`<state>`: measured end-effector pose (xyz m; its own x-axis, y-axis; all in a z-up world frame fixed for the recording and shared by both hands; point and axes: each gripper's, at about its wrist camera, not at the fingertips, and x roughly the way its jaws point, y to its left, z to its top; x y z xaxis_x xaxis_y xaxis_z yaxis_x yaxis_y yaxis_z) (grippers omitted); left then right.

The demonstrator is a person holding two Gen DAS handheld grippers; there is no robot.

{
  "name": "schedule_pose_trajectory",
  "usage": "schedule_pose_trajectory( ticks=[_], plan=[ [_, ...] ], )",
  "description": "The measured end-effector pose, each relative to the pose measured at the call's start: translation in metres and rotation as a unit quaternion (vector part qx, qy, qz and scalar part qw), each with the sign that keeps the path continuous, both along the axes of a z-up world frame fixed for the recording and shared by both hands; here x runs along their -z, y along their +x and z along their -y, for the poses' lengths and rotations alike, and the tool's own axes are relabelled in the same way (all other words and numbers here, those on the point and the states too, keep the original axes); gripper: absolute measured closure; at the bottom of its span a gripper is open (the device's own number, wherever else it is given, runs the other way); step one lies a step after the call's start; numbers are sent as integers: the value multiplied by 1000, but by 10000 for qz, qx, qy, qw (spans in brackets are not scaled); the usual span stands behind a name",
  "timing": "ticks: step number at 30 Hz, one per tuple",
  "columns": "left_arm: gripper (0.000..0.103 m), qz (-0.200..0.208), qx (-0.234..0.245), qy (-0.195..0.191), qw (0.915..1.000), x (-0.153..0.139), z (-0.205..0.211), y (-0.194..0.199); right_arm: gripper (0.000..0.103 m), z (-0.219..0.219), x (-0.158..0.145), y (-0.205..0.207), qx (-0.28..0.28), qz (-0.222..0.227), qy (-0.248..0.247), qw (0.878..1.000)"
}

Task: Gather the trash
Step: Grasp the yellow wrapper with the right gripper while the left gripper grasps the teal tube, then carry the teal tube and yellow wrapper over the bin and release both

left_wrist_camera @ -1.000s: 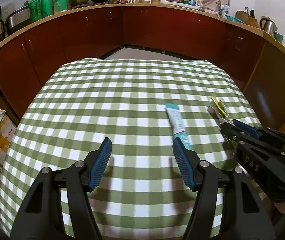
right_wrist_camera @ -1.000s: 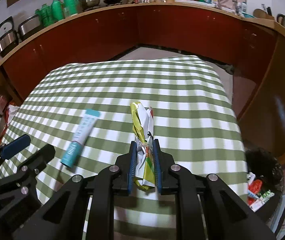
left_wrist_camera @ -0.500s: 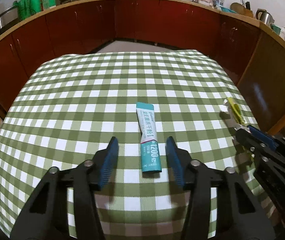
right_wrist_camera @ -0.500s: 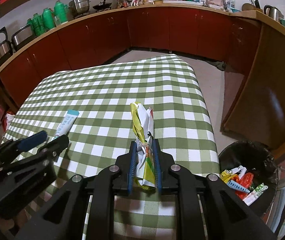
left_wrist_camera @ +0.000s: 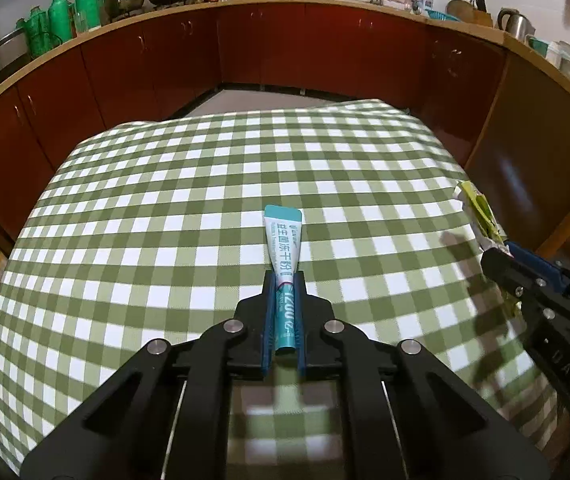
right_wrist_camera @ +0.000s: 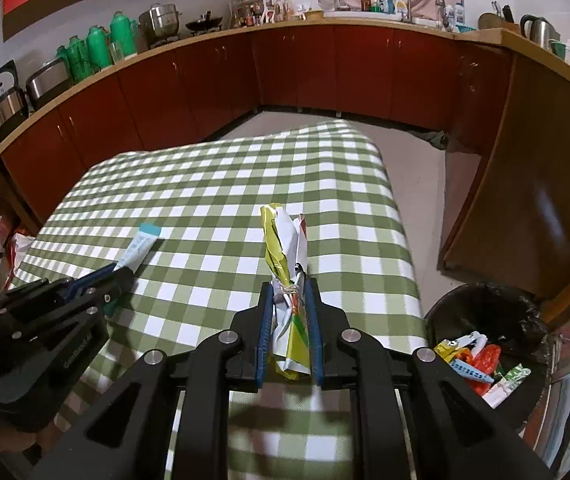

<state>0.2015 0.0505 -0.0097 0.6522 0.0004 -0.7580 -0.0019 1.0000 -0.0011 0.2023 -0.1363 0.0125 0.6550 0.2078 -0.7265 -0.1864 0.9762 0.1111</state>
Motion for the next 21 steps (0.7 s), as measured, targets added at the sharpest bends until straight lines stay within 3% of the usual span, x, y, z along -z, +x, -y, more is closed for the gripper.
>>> schedule_pose_trajectory(
  ticks=[9,21],
  plan=[
    [95,446,334,-202,9982,-31,35,-34,86,43,-15,-28,365,253,51,9990],
    [95,724,1159,-271,9902,-42,131,-55,86,136,-9,-48,1232,308,-118,9918]
  ],
)
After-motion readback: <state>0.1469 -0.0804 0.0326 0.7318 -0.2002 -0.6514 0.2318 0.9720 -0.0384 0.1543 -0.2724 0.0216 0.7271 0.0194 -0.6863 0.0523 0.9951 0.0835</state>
